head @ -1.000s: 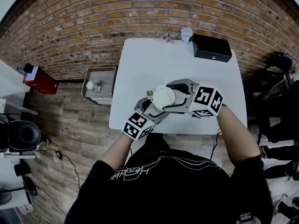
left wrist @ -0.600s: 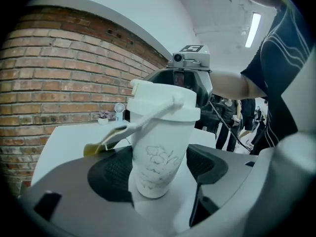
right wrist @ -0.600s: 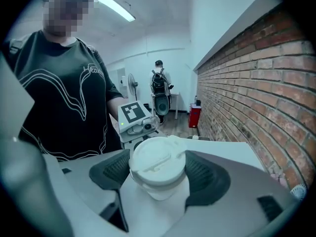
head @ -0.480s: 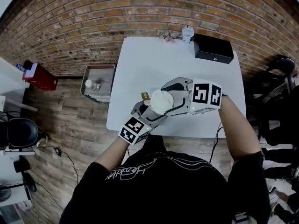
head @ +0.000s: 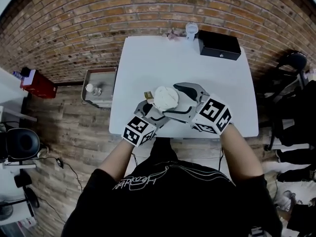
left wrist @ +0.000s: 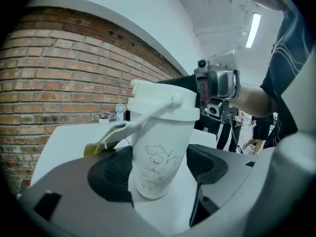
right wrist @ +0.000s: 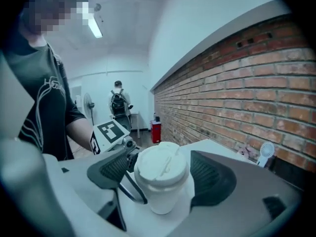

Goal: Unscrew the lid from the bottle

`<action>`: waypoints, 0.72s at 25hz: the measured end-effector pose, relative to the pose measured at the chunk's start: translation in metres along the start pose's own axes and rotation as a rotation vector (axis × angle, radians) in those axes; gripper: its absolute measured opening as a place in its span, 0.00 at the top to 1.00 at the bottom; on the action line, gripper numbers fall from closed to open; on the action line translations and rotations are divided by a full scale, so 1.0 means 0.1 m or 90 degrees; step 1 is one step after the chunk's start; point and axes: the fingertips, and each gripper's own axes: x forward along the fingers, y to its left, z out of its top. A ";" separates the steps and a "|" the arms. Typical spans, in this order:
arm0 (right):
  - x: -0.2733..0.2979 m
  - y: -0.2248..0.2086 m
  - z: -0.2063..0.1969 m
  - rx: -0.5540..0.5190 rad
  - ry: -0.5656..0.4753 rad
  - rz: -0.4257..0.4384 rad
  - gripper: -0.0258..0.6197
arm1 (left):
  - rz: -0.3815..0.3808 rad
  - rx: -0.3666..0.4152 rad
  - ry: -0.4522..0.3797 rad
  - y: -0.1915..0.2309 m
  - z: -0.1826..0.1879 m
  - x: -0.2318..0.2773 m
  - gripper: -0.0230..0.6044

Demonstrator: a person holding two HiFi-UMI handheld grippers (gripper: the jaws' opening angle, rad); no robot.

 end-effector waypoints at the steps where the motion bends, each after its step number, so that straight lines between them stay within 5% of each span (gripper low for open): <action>1: 0.01 -0.01 -0.02 0.014 -0.002 -0.025 0.37 | 0.001 0.000 -0.002 0.00 0.00 0.00 0.39; 9: 0.05 -0.06 -0.09 0.080 -0.028 -0.143 0.49 | 0.002 -0.001 -0.018 0.00 0.01 -0.01 0.39; 18: 0.05 -0.08 -0.10 0.068 -0.008 -0.150 0.47 | 0.006 -0.008 -0.023 0.00 0.01 0.00 0.39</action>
